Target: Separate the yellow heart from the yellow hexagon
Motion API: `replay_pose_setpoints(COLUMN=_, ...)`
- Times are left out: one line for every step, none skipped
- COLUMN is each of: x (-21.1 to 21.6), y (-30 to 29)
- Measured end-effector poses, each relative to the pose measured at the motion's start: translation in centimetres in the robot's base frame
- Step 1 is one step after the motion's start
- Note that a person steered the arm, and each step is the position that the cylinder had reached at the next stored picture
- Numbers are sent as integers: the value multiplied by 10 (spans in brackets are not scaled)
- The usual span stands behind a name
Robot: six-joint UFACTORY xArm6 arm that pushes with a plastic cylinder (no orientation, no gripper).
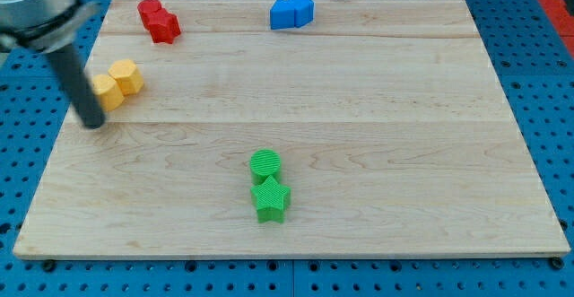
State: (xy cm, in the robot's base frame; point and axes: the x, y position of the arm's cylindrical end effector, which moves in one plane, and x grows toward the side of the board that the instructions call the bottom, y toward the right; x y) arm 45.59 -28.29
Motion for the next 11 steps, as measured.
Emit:
replay_pose_setpoints(x=0, y=-18)
replay_pose_setpoints(x=-23, y=-17)
replay_pose_setpoints(x=-26, y=-22)
replay_pose_setpoints(x=-32, y=-4)
replay_pose_setpoints(x=-38, y=12)
replay_pose_setpoints(x=-51, y=39)
replay_pose_setpoints(x=-68, y=15)
replay_pose_setpoints(x=-76, y=73)
replay_pose_setpoints(x=-72, y=138)
replay_pose_setpoints(x=-40, y=93)
replay_pose_setpoints(x=-40, y=33)
